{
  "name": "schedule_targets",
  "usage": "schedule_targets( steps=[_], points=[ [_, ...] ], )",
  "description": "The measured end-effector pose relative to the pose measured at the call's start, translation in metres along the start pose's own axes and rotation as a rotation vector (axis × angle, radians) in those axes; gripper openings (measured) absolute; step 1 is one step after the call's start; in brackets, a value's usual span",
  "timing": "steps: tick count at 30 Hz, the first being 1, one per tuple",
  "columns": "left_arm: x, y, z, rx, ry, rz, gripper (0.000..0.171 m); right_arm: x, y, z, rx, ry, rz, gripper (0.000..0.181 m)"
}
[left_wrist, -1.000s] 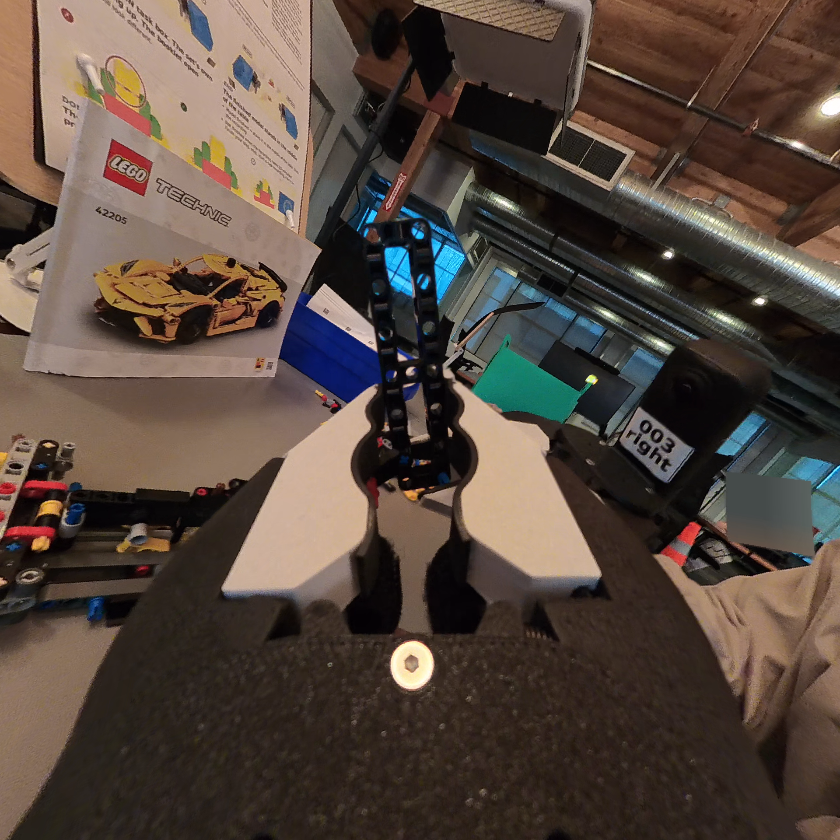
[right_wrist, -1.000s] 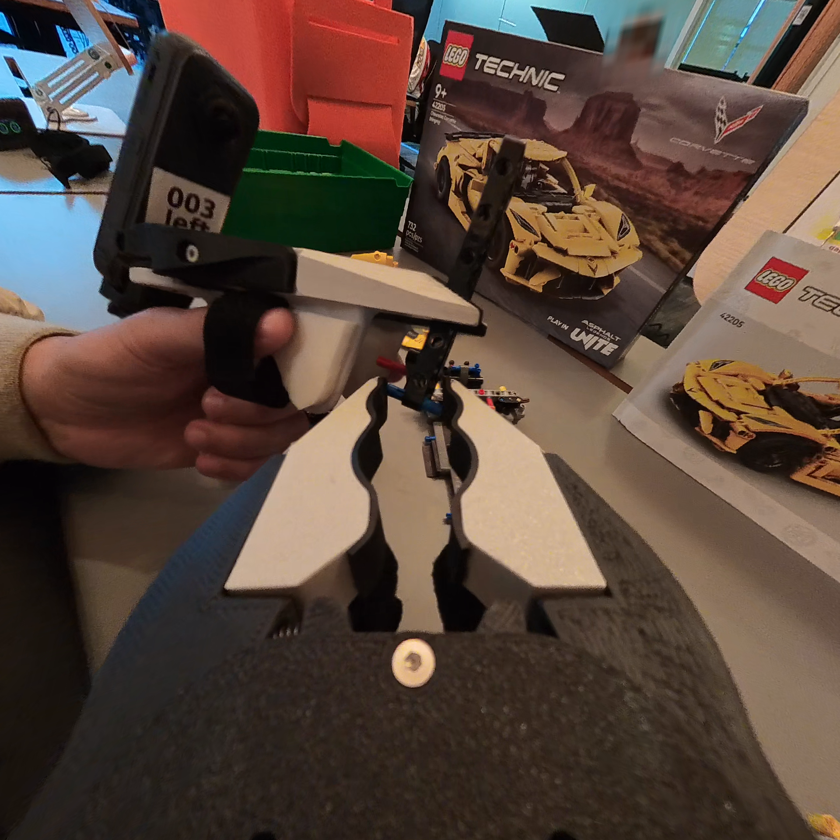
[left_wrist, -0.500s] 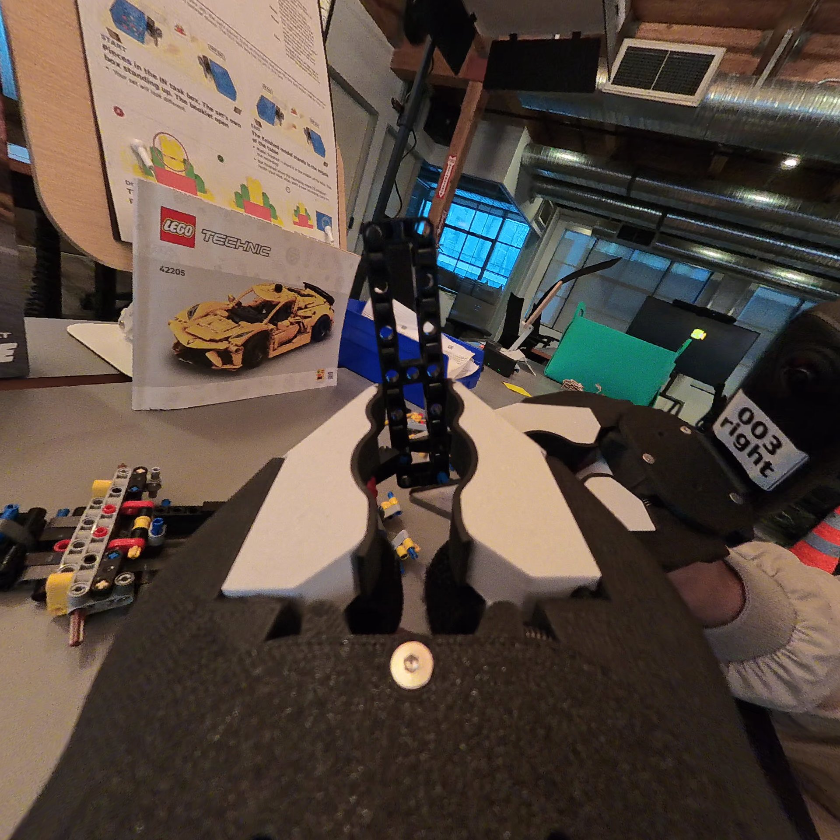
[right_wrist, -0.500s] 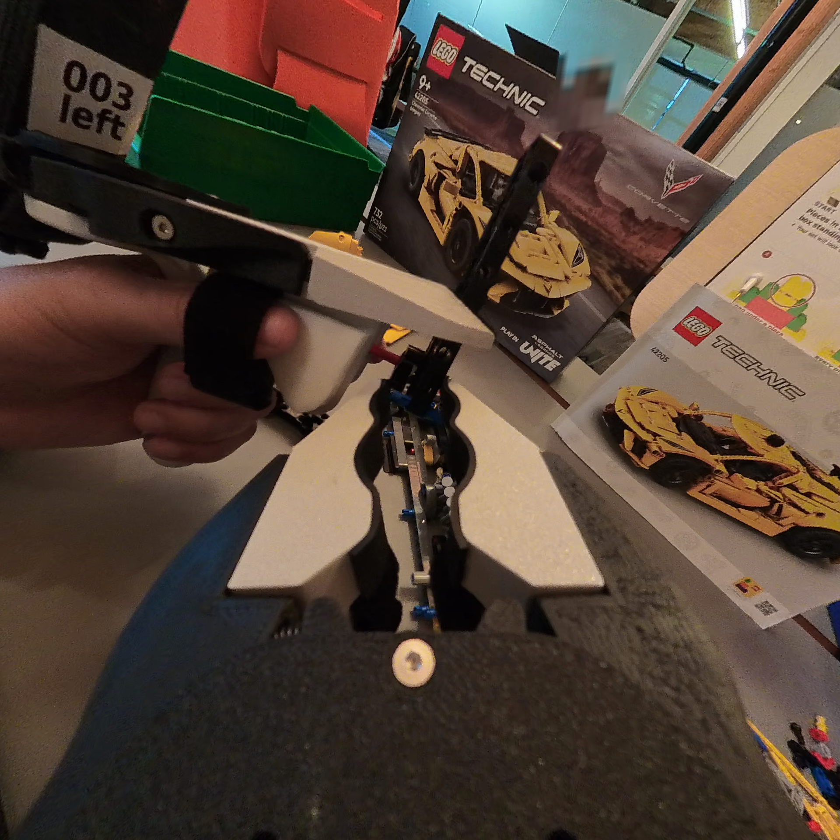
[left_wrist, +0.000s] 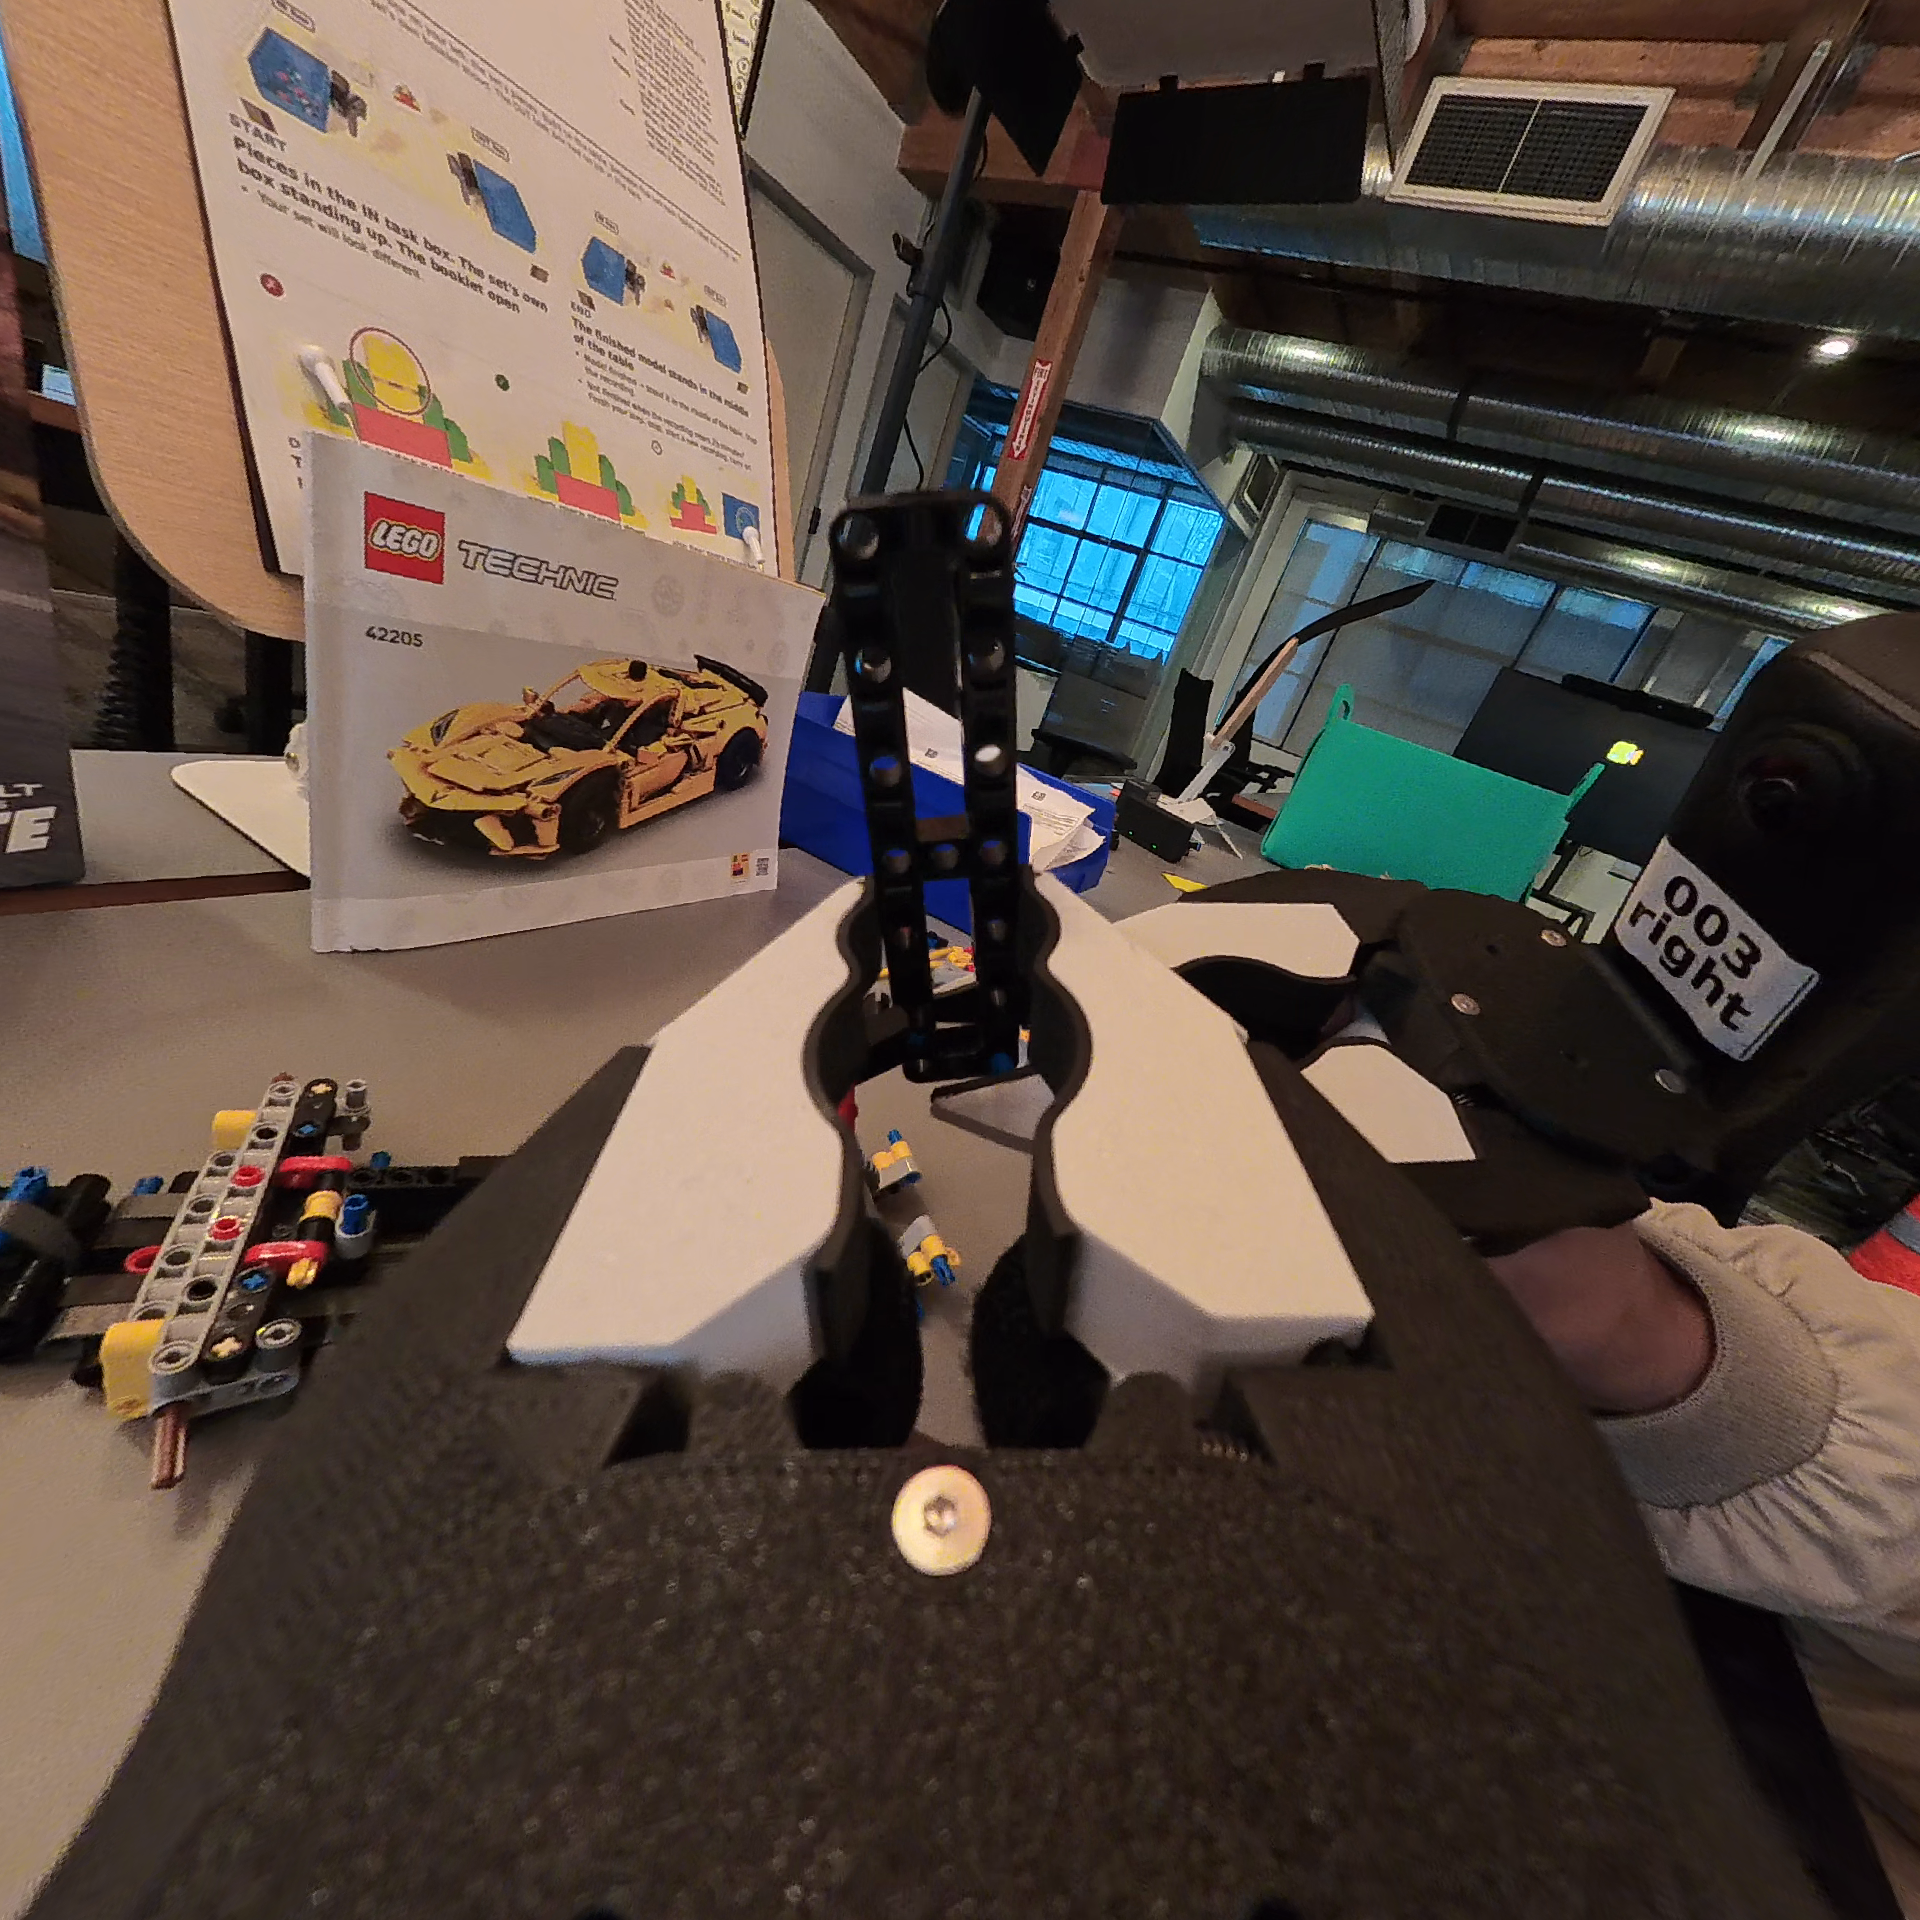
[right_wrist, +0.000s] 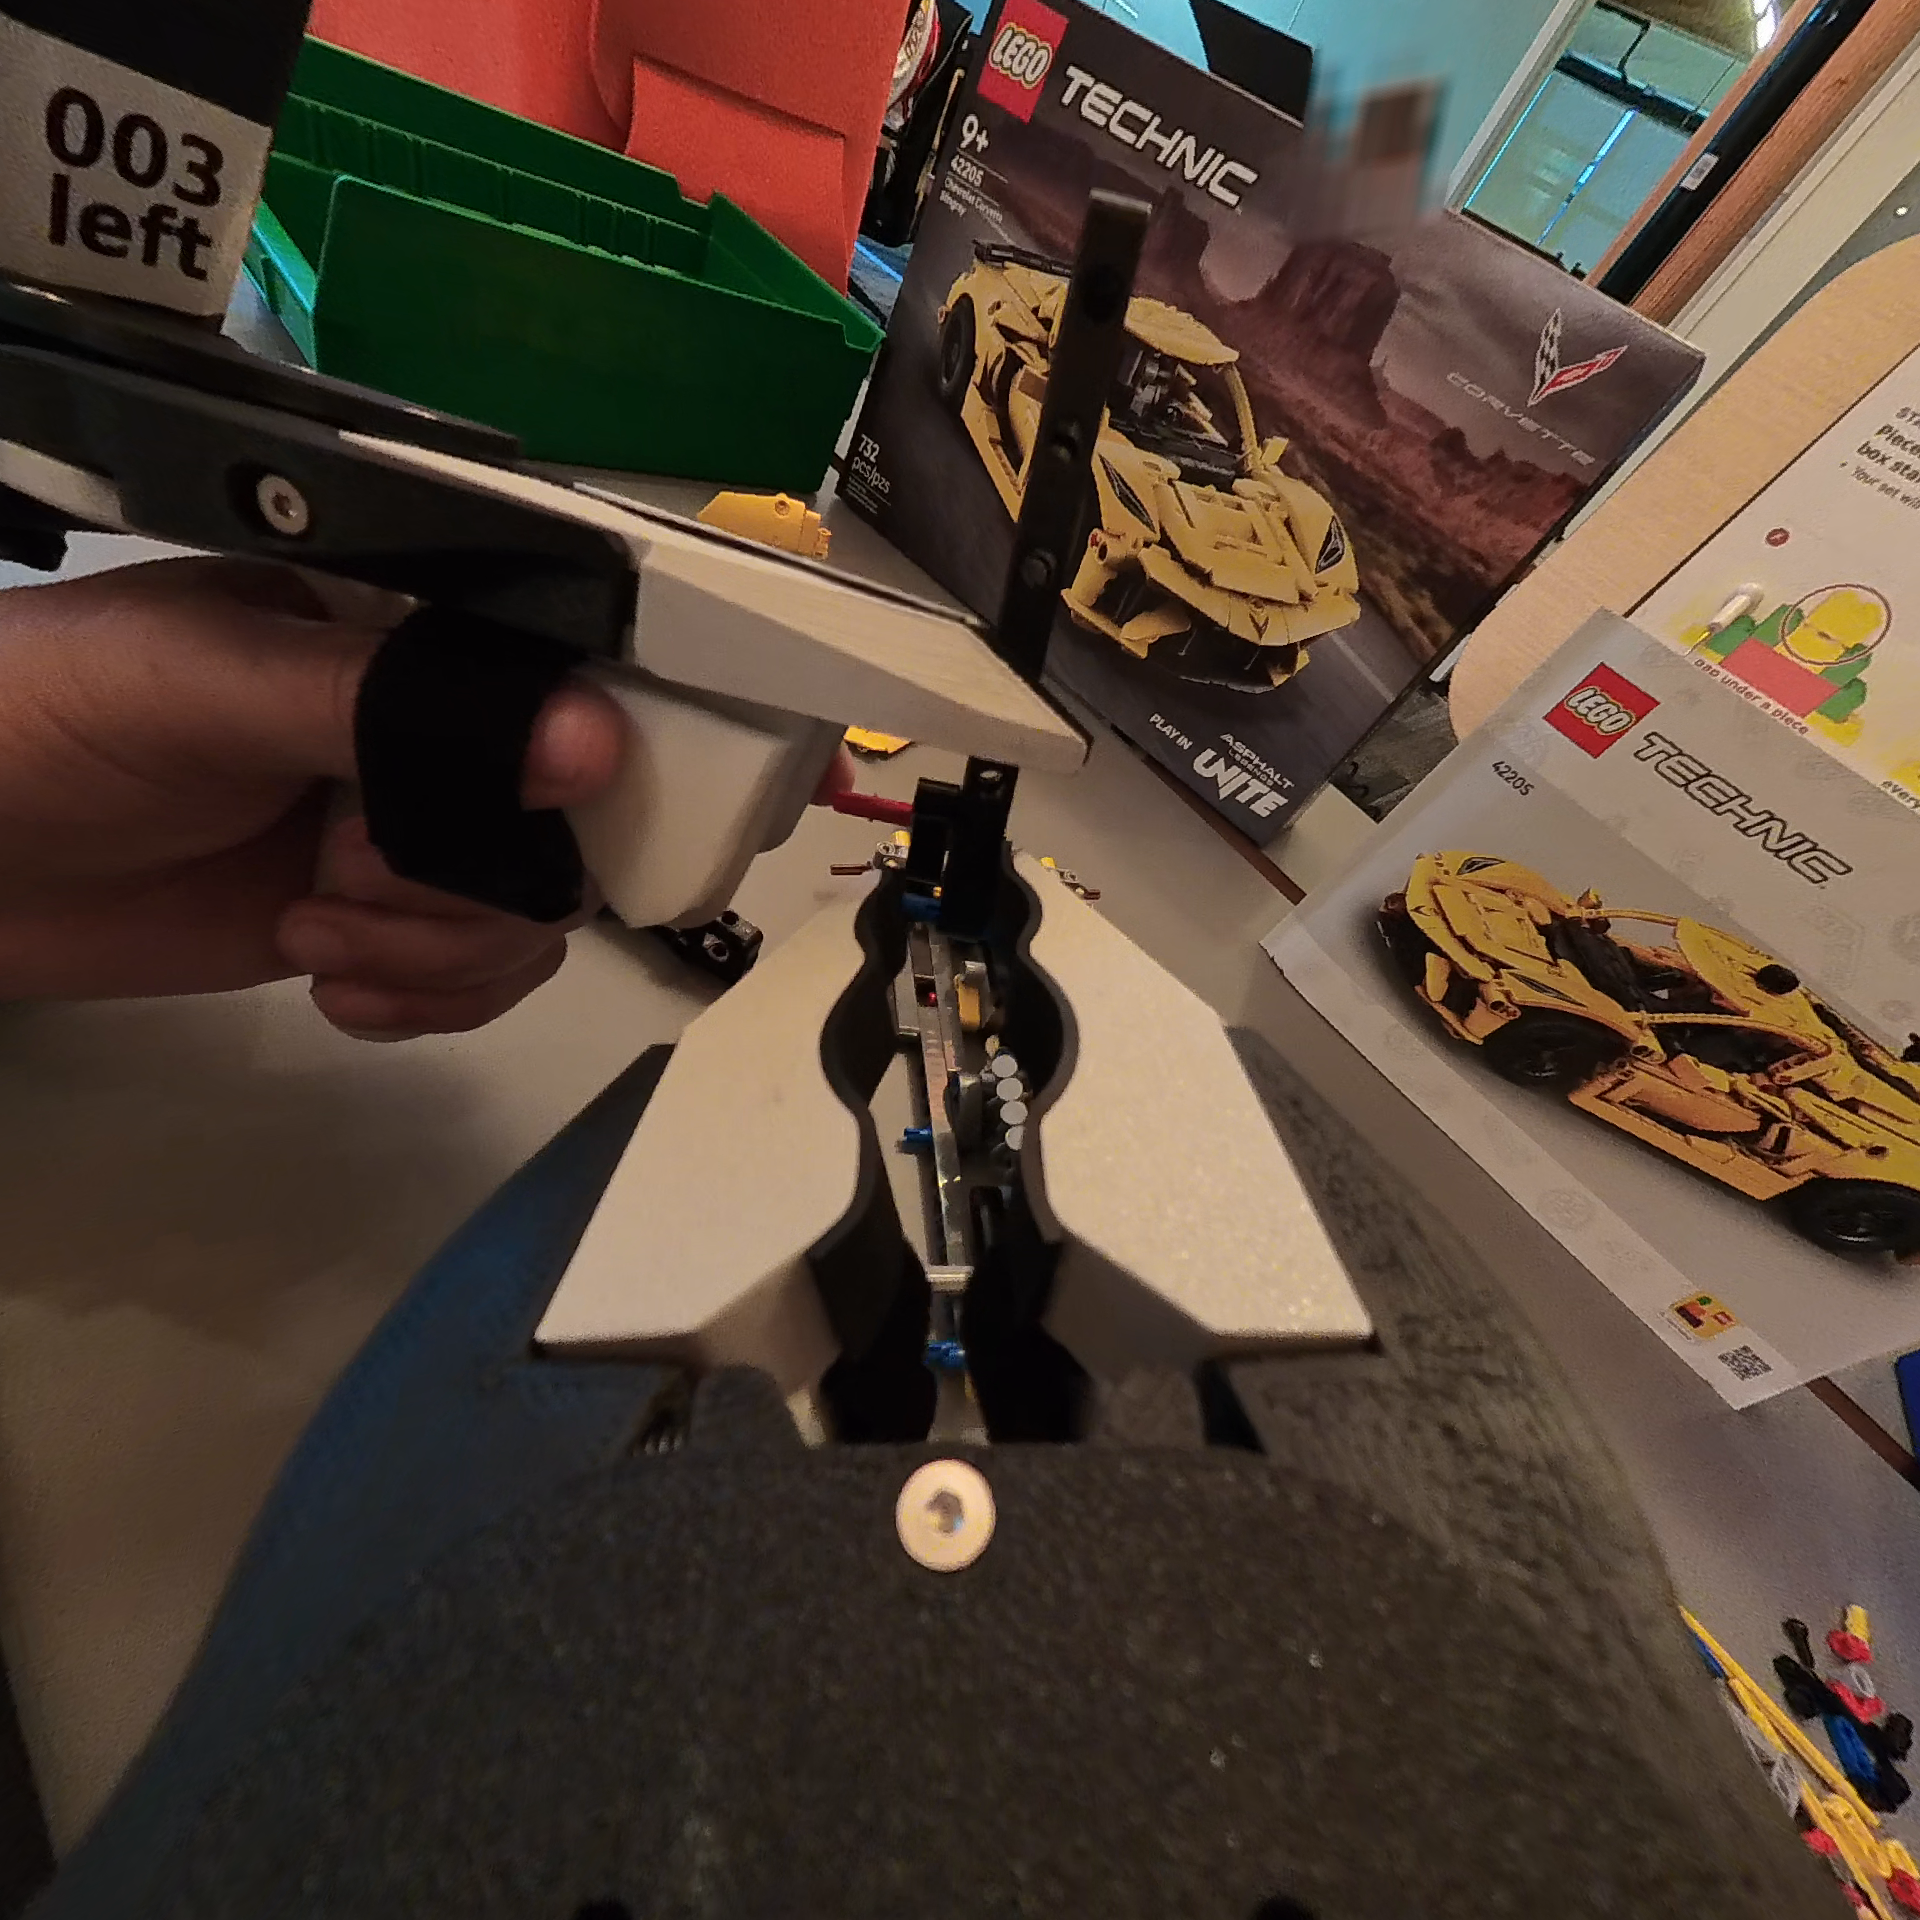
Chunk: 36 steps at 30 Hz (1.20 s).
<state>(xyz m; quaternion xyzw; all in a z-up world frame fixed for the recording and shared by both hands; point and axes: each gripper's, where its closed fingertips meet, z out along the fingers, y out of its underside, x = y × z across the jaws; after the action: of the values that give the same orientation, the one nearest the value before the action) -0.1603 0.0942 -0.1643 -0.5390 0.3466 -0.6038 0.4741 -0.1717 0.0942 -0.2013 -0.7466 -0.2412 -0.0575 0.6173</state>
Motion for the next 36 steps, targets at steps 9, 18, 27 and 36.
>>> schedule_targets(
  steps=[9, 18, 27, 36],
  points=[
    [0.008, -0.01, -0.005, 0.06, 0.093, -0.095, 0.026, -0.001, -0.01, -0.006, 0.047, -0.019, 0.02, 0.015],
    [0.006, -0.004, -0.007, 0.003, 0.053, -0.017, 0.025, -0.003, -0.007, -0.006, 0.051, -0.091, 0.141, 0.014],
    [0.01, -0.001, -0.011, -0.021, 0.061, 0.02, 0.026, 0.009, -0.007, -0.009, 0.044, -0.012, -0.002, 0.006],
    [0.013, -0.011, -0.015, 0.009, 0.108, 0.054, 0.025, -0.004, -0.019, -0.01, 0.124, -0.084, -0.023, 0.009]
  ],
)
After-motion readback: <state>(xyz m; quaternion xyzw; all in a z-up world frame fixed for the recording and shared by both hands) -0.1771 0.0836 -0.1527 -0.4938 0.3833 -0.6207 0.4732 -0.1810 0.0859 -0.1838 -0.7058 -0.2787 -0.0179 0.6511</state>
